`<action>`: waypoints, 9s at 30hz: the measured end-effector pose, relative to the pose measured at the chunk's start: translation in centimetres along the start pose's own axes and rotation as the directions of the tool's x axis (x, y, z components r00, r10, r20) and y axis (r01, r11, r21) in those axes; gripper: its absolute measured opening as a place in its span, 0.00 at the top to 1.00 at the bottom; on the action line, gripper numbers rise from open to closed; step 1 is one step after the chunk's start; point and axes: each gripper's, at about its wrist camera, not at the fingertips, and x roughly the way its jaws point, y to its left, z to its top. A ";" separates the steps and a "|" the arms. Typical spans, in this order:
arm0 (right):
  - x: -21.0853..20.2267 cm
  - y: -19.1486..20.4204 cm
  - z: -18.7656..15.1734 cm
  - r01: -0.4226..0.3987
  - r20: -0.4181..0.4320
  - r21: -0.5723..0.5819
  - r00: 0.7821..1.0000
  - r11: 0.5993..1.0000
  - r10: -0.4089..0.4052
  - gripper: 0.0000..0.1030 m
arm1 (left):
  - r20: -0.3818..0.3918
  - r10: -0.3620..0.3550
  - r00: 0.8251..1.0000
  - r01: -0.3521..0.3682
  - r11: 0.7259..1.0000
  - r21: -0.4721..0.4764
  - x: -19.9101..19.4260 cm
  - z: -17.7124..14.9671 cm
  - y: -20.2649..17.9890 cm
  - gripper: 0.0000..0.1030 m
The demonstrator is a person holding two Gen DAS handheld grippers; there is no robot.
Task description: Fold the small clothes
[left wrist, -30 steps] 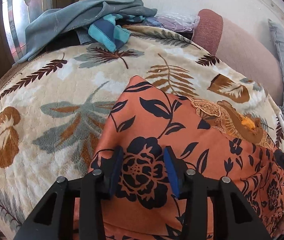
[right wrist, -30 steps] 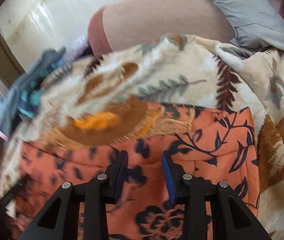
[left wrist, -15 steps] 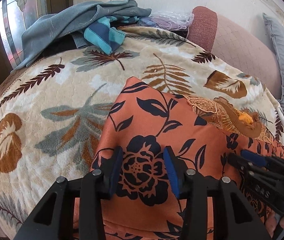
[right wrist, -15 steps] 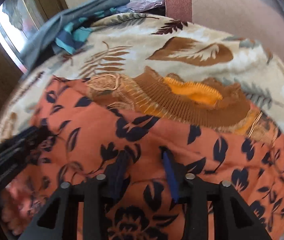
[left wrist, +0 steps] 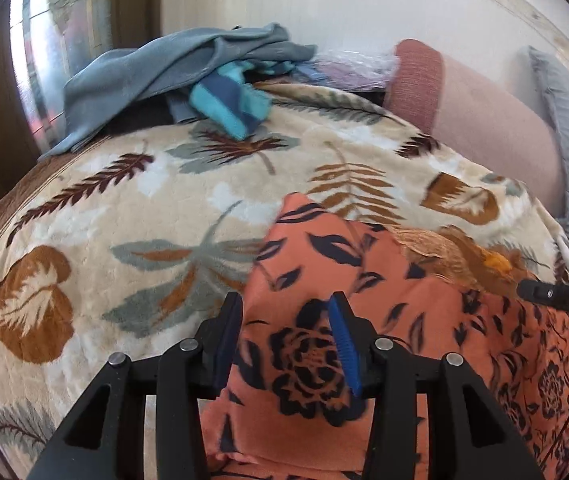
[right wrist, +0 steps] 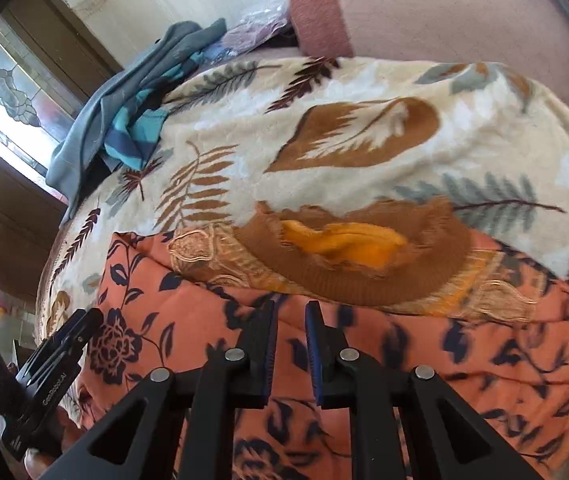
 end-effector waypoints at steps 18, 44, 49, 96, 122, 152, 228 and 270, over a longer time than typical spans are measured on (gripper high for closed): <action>-5.5 -3.7 -14.6 0.130 -0.048 0.074 0.991 0.989 -0.126 0.83 | -0.072 -0.007 0.997 0.033 0.931 0.364 -0.6 -5.9 -5.4 0.38; -18.9 -4.6 -28.8 -0.170 0.009 0.272 0.985 0.947 0.175 0.27 | -0.276 -0.045 0.960 0.047 0.999 0.000 -13.2 -18.7 8.8 0.24; -17.7 -4.6 -31.1 -0.110 -0.086 0.335 0.985 0.936 0.147 0.27 | -0.364 -0.061 0.929 0.098 0.991 0.085 -12.1 -21.8 5.3 0.24; -30.2 -8.2 -27.4 -0.488 0.414 0.332 0.844 0.807 0.340 0.90 | -0.197 -0.578 0.792 0.555 0.816 -0.162 -17.8 -6.0 9.8 0.93; -14.1 -2.0 -33.3 -0.035 -0.229 0.512 0.957 0.858 0.176 0.22 | -0.169 -0.507 0.845 0.499 0.862 -0.093 -20.8 -5.1 9.1 0.93; -23.3 -6.7 -30.0 -0.419 0.219 0.459 0.908 0.783 0.357 0.93 | -0.368 -0.399 0.840 0.334 0.914 -0.229 -18.1 -14.3 12.2 0.24; -12.3 -21.2 -7.6 -0.489 0.427 0.651 0.868 0.580 0.253 0.85 | -0.061 -0.466 0.883 0.430 0.854 -0.294 4.7 8.3 4.6 0.85; 2.5 9.8 1.9 -0.106 0.061 -0.062 0.992 0.992 0.110 0.59 | -0.086 0.040 0.995 -0.047 0.995 -0.085 2.4 -1.5 3.5 0.21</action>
